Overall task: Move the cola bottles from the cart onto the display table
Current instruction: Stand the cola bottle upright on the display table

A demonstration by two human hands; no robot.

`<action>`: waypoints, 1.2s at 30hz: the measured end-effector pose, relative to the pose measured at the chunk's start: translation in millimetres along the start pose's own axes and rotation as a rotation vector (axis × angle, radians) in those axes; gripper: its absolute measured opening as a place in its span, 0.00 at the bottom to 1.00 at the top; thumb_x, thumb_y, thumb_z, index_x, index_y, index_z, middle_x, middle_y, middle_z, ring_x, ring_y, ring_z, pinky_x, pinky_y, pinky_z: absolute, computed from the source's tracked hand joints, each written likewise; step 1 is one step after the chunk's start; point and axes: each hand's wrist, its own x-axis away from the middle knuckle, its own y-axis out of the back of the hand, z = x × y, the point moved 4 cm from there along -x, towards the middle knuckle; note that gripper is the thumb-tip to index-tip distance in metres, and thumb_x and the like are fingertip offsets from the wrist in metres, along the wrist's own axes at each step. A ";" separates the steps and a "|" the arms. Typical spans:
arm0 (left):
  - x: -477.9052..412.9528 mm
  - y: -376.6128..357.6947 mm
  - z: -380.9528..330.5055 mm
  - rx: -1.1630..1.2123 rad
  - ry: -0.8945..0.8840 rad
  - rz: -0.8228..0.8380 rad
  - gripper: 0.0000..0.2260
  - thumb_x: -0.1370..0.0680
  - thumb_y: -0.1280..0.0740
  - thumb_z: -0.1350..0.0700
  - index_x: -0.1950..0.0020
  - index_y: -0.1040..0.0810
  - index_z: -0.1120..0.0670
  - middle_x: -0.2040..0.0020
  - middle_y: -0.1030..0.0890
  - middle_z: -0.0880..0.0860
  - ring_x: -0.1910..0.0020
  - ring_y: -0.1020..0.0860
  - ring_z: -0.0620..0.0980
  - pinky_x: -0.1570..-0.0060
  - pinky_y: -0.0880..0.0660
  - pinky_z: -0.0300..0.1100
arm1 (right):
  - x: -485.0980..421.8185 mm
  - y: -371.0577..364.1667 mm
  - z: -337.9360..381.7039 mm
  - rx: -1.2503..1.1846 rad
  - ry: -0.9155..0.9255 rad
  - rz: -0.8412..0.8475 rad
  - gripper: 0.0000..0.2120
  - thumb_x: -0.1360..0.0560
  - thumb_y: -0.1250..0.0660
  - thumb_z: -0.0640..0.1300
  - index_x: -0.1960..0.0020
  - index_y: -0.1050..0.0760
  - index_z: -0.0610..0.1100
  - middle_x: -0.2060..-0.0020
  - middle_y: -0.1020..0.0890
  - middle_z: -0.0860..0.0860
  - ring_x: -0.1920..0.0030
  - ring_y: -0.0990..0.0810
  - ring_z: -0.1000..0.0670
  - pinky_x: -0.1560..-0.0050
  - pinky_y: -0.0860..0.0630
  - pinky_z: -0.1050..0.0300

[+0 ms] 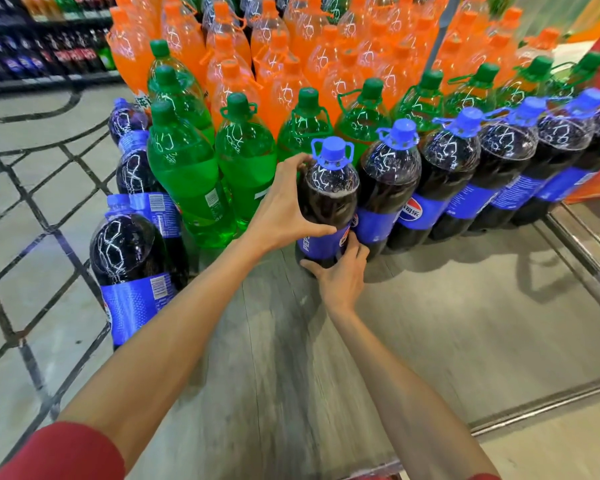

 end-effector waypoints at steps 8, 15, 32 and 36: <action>-5.3 0.1 0.4 -0.008 -0.007 -0.025 0.51 0.39 0.15 0.51 0.24 0.40 0.59 0.29 0.35 0.56 0.31 0.33 0.48 0.28 0.35 0.43 | -3.4 -5.3 5.9 -0.084 -0.026 -0.058 0.48 0.43 0.14 0.51 0.30 0.33 0.43 0.39 0.29 0.48 0.37 0.24 0.43 0.46 0.21 0.40; -4.7 -3.3 4.8 -0.050 -0.010 -0.036 0.52 0.38 0.15 0.50 0.24 0.41 0.60 0.29 0.35 0.56 0.31 0.36 0.45 0.31 0.37 0.36 | -5.0 -4.1 7.8 -0.032 -0.010 -0.052 0.46 0.42 0.14 0.52 0.30 0.32 0.43 0.40 0.28 0.46 0.37 0.26 0.42 0.48 0.22 0.41; 20.4 0.4 -2.6 -0.126 0.103 -0.024 0.48 0.29 0.21 0.46 0.18 0.47 0.51 0.22 0.37 0.51 0.25 0.34 0.49 0.33 0.31 0.48 | -12.7 18.2 0.8 -0.032 0.080 0.173 0.34 0.30 0.21 0.48 0.28 0.32 0.45 0.33 0.30 0.49 0.36 0.25 0.49 0.44 0.28 0.56; 42.2 11.7 -1.1 -0.290 0.114 -0.015 0.33 0.21 0.30 0.48 0.20 0.40 0.53 0.26 0.32 0.54 0.29 0.29 0.54 0.39 0.25 0.55 | -12.1 35.2 1.4 0.093 0.113 0.276 0.31 0.27 0.24 0.49 0.28 0.31 0.43 0.35 0.28 0.45 0.35 0.25 0.44 0.38 0.25 0.46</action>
